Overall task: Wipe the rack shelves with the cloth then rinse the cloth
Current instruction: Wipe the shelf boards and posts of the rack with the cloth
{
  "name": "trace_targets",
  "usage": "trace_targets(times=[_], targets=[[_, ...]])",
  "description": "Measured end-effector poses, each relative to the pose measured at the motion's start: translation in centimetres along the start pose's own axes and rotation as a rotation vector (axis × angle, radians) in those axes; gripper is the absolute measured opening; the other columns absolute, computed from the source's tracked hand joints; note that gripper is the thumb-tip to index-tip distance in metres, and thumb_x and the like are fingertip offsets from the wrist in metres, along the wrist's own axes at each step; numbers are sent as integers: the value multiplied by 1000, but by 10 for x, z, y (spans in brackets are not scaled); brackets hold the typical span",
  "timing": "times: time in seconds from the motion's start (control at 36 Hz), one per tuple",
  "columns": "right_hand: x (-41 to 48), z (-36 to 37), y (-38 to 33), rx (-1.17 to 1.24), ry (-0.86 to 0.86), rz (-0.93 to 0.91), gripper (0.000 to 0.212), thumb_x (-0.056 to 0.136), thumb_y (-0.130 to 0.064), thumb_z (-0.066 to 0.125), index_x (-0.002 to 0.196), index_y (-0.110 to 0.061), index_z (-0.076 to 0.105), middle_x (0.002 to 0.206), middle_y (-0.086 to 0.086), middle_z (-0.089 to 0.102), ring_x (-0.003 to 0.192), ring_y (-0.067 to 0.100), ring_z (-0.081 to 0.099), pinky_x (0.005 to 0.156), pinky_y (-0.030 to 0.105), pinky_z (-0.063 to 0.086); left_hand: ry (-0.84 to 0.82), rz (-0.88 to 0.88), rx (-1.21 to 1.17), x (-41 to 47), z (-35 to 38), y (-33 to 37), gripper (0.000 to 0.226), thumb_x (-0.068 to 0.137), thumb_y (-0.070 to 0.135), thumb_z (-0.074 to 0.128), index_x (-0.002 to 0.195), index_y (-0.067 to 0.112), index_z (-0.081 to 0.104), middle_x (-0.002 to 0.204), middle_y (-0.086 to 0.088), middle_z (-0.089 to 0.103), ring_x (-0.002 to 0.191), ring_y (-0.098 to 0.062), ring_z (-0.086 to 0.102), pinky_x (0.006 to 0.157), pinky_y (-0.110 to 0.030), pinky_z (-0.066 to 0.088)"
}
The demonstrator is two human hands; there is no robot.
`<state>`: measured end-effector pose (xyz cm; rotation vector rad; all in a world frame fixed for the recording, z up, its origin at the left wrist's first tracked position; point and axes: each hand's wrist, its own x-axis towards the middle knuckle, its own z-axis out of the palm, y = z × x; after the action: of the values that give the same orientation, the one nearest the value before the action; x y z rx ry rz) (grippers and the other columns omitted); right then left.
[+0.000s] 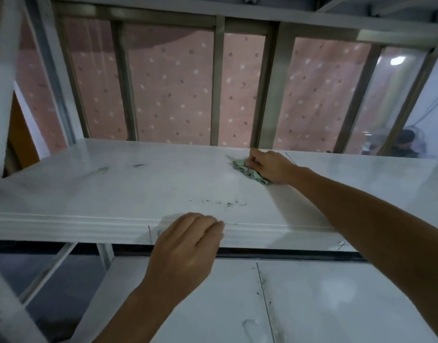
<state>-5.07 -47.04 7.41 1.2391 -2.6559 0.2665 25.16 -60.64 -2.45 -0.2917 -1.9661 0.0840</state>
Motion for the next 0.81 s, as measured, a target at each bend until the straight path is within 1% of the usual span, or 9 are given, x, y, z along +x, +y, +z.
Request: trace_targets(times=[0.11,0.17,0.25,0.31,0.36,0.42,0.47,0.53,0.81], targets=[[-35,-4,-25,-4,11,-21,20,102,-37,42,105,-18,47,87,6,66,76,31,61,74,44,50,42,-22,-44,-5,-18,-32,10,95,8,75,86,4,78,86,-9,73,76,-27,68,74,-38,58],[-52,-8,-48,-14,3,-74,17,103,-33,42,104,-17,47,77,-4,59,67,23,57,66,37,44,31,-12,-73,-8,-20,-40,8,94,2,74,88,4,79,87,-8,74,75,-27,68,73,-36,57],[-74,-13,-88,1,0,-183,14,103,-29,48,99,-16,45,62,-20,44,54,0,44,56,23,33,-2,19,-98,-14,-21,-46,13,91,-5,71,93,4,79,90,-8,74,76,-26,67,73,-35,57],[-86,-14,-107,15,1,-223,13,102,-29,51,95,-22,42,58,-23,45,52,-4,45,55,14,30,-10,29,-117,-14,-23,-48,16,91,-7,68,96,3,80,90,-8,74,76,-26,67,73,-34,56],[-90,-14,-115,42,8,-201,14,102,-29,51,95,-26,40,59,-24,47,55,-5,47,56,13,31,-15,28,-124,-12,-26,-47,18,93,-6,64,93,4,79,85,-7,72,73,-25,64,70,-33,54],[-91,-14,-113,70,32,-121,13,102,-33,50,95,-25,42,67,-19,53,60,0,50,58,23,38,-10,21,-128,-8,-28,-46,20,93,-5,62,87,5,78,79,-6,68,69,-24,60,65,-32,50],[-91,-13,-103,68,69,4,16,101,-38,48,96,-24,45,78,-3,62,69,16,57,65,36,47,-4,10,-140,-5,-29,-46,18,90,-6,65,81,6,75,74,-5,64,65,-24,56,61,-32,48],[-95,-14,-93,46,92,123,18,101,-41,44,97,-24,46,83,4,65,75,23,59,70,41,51,-9,0,-150,-6,-29,-47,18,87,-7,68,77,7,74,71,-4,61,63,-23,54,59,-33,48],[-137,-32,-36,-171,96,544,24,104,-36,38,105,-14,47,90,11,58,77,28,55,67,38,43,-40,-37,-196,-9,-27,-50,26,82,-11,61,87,7,80,72,-2,64,65,-22,58,59,-34,53]])
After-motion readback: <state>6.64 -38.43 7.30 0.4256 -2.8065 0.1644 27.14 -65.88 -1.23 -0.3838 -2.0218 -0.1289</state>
